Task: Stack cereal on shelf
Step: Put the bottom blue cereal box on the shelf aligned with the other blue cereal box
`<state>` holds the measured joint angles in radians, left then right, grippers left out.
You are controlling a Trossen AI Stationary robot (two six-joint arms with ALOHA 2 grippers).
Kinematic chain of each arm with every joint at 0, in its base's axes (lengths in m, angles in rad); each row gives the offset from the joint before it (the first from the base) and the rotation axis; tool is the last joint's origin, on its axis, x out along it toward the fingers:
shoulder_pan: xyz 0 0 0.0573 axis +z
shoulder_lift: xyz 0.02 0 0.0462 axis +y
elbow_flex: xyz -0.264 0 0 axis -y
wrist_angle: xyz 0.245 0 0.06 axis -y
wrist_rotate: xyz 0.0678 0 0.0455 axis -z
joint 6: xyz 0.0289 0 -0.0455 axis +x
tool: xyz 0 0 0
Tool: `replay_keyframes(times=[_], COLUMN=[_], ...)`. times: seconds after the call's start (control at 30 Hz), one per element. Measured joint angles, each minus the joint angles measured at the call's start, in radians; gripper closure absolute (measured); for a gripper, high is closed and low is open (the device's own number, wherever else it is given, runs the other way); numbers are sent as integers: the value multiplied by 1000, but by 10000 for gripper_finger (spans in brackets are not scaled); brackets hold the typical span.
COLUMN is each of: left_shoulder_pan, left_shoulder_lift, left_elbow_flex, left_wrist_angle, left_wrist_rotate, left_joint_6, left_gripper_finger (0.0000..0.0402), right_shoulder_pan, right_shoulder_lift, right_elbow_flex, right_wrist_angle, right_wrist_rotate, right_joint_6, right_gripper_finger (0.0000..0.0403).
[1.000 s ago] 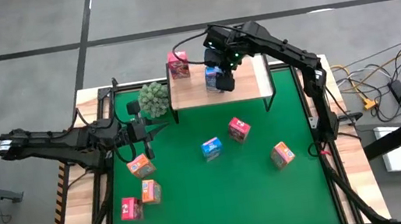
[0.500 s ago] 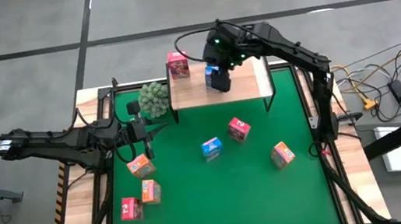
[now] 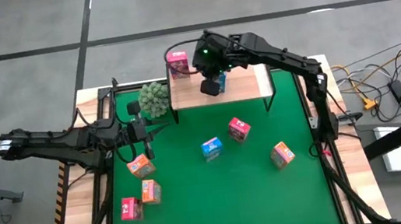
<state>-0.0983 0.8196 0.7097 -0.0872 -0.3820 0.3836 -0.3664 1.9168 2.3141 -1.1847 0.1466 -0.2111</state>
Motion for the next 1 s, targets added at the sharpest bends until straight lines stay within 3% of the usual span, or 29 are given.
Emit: replay_keyframes(times=[1.0], left_shoulder_pan=[0], left_shoulder_lift=[0], left_elbow_flex=[0], left_wrist_angle=[-3], left_wrist_rotate=[0], left_joint_6=[-8], left_gripper_finger=[387], right_shoulder_pan=[0], right_shoulder_lift=[2], right_elbow_flex=[-19], right_wrist_angle=[-61], right_wrist_rotate=[24], right_joint_6=[9], right_gripper_finger=[390])
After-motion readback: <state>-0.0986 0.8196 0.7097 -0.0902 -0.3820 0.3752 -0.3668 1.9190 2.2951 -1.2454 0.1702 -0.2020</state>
